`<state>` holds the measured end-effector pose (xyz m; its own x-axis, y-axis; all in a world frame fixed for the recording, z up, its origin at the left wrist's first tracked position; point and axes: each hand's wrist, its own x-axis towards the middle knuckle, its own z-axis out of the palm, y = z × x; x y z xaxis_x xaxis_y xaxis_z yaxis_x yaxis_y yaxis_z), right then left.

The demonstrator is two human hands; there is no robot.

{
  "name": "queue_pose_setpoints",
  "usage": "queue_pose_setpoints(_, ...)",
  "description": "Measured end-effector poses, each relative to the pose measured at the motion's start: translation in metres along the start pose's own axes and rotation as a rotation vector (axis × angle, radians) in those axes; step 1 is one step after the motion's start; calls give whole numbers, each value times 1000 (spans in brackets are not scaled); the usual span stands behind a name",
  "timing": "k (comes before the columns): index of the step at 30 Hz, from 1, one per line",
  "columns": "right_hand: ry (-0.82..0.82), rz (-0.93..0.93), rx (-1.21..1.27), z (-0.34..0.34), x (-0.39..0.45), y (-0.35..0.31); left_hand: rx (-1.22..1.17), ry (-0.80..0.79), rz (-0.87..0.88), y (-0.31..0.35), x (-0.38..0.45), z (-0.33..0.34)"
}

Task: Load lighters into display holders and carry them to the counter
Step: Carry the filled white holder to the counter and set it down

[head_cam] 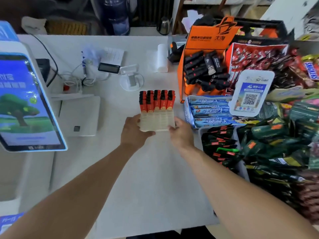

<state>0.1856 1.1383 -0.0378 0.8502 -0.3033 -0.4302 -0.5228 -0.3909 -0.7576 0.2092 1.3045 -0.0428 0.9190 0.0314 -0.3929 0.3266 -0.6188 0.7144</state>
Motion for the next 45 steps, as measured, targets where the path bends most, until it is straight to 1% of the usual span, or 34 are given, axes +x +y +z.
queue_pose_setpoints(5,-22,51,-143,2,4,-10,-33,71,40,10,12,8)
queue_pose_setpoints(11,-6,-212,-489,15,-10,-8,9,88,129,16,25,14)
queue_pose_setpoints(17,-77,-323,-686,14,5,0,39,100,169,21,51,19)
queue_pose_setpoints(21,-105,-317,-794,8,18,-3,59,86,197,27,68,18)
queue_pose_setpoints(24,-139,-295,-797,4,26,-7,63,79,193,31,76,19)
queue_pose_setpoints(27,-176,-271,-757,2,35,-12,25,82,108,32,83,22)
queue_pose_setpoints(30,-178,-233,-745,-1,42,-20,12,86,37,34,88,25)
queue_pose_setpoints(37,-198,-210,-775,2,51,-32,6,108,-25,39,89,29)
queue_pose_setpoints(41,-235,-217,-805,-5,53,-35,67,80,-20,38,92,29)
queue_pose_setpoints(45,-243,-220,-786,-3,54,-35,234,19,5,38,98,26)
